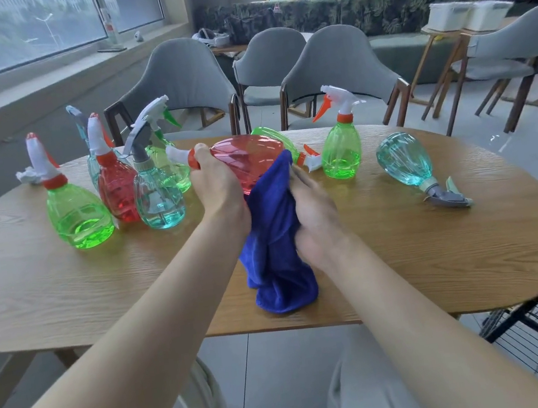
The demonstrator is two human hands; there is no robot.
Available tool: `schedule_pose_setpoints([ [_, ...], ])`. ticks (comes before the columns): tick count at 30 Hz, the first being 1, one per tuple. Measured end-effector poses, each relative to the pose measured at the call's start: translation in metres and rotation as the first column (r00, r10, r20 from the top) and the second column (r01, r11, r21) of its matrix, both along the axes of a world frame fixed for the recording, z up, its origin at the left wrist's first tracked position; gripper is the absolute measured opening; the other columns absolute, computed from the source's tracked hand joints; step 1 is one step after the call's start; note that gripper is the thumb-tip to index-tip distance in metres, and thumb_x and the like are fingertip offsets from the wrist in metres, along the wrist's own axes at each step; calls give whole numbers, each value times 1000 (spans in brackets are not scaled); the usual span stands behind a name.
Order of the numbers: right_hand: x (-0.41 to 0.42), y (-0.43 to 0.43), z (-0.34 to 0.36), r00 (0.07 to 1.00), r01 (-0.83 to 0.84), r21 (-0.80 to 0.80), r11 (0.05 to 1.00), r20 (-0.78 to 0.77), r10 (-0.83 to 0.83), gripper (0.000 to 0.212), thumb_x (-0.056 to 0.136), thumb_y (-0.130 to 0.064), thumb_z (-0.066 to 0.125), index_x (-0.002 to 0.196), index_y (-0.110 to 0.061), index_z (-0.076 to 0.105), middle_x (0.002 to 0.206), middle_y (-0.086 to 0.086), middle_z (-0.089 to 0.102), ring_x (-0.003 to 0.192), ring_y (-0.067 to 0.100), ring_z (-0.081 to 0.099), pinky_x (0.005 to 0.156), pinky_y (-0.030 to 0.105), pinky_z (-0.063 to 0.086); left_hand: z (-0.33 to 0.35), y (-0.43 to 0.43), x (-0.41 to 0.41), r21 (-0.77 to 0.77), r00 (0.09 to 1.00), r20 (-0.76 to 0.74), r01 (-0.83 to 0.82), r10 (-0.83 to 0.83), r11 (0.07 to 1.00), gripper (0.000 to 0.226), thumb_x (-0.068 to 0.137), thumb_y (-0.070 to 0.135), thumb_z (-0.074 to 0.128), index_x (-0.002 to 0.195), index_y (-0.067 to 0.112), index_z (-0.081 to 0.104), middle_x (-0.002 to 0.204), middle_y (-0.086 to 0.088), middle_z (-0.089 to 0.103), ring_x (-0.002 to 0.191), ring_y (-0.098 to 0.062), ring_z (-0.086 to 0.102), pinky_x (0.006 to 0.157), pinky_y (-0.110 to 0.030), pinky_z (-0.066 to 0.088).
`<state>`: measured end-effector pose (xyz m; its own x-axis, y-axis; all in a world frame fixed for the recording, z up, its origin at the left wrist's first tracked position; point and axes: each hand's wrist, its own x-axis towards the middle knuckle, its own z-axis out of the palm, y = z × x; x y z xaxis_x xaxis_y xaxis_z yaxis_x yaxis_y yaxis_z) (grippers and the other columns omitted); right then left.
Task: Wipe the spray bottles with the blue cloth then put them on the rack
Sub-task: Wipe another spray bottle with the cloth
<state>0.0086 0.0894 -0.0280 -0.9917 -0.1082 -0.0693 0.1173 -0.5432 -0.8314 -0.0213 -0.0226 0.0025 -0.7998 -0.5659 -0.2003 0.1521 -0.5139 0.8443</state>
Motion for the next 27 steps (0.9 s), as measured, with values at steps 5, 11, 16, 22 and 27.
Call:
schedule_pose_setpoints([
  [5,-1,6,13,979,28,58,998,199,-39,42,103,-58,59,88,-21,70,67,-3,70,55,13,67,49,18,50,-3,5,7,-31,995,-16,100,-100,995,51,108,47,46,131,6,66,109,-13,80,97,-29,79,94,-46,64],
  [11,16,1,7,973,-84,34,996,220,75,48,103,-61,52,89,-20,73,73,-4,74,63,10,72,57,20,54,-1,3,6,-198,998,-51,17,-27,980,51,93,58,47,116,17,66,99,-6,77,99,-32,77,98,-54,60],
  [16,9,-2,11,991,76,442,894,-136,-17,38,109,-56,44,131,-26,52,109,-16,60,105,1,60,106,35,48,-5,6,6,-401,998,-54,-44,25,915,41,102,51,40,110,15,57,81,2,59,67,-14,60,71,-37,54],
  [22,-7,0,14,999,-23,236,971,53,11,45,104,-56,45,105,-17,68,96,4,73,89,20,71,80,32,54,-1,4,11,-444,996,-59,28,-61,895,30,108,47,43,101,20,53,78,7,55,69,-14,56,74,-35,51],
  [27,-1,-4,2,993,-84,219,972,99,64,48,96,-65,45,97,-21,63,89,3,69,85,23,68,72,32,54,-3,5,18,-478,995,-69,34,-76,878,26,110,45,41,99,25,53,82,7,57,72,-12,56,73,-31,48],
])
